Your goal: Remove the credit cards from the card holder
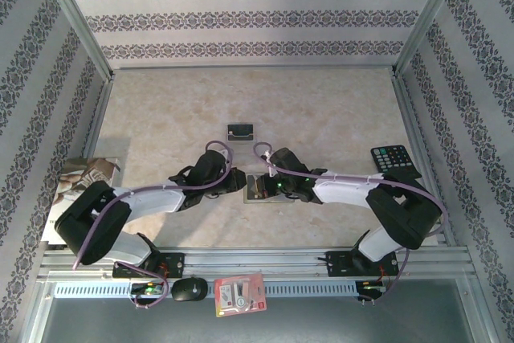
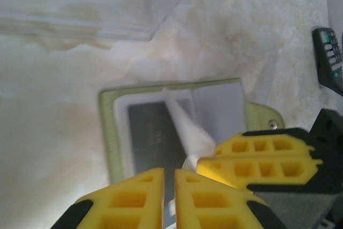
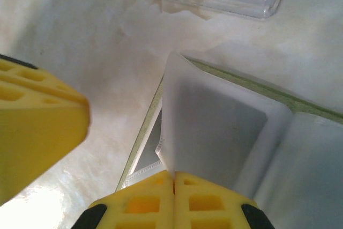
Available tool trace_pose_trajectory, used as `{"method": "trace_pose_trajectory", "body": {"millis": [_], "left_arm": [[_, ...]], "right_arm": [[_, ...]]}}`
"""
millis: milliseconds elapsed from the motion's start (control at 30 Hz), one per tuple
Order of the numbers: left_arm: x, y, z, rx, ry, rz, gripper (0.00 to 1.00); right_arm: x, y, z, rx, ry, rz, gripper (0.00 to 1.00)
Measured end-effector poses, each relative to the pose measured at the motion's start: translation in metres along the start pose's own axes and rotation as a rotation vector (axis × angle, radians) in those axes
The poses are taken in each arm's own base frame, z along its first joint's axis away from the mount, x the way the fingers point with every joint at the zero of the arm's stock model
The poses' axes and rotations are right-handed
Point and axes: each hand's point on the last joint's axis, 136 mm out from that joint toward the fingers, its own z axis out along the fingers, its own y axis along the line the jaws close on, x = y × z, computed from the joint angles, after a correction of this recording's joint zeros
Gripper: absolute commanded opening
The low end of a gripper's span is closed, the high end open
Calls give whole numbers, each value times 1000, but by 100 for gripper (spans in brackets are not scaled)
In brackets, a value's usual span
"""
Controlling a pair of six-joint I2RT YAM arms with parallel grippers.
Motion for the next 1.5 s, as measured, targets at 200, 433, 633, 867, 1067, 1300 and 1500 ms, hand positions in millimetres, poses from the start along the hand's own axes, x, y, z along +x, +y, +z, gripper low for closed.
{"method": "trace_pose_trajectory", "body": {"millis": [200, 433, 633, 867, 1067, 1300, 1500], "left_arm": [[-4, 4, 8, -45, -13, 2, 3], [6, 8, 23, -77, 29, 10, 3], [17, 13, 28, -100, 66, 10, 0], [25, 17, 33, -111, 104, -3, 0], [24, 12, 37, -101, 112, -4, 0], [28, -1, 37, -97, 148, 17, 0], [27, -44, 38, -36, 177, 91, 2]], "right_arm": [[-3, 3, -5, -31, -24, 16, 0], [-3, 5, -5, -55, -30, 29, 0], [0, 2, -5, -60, -28, 45, 0], [9, -21, -19, 37, -50, 102, 23], [15, -45, -44, 163, -101, 166, 35], [14, -60, -70, 252, -169, 189, 39], [3, -68, -93, 298, -248, 200, 40]]}}
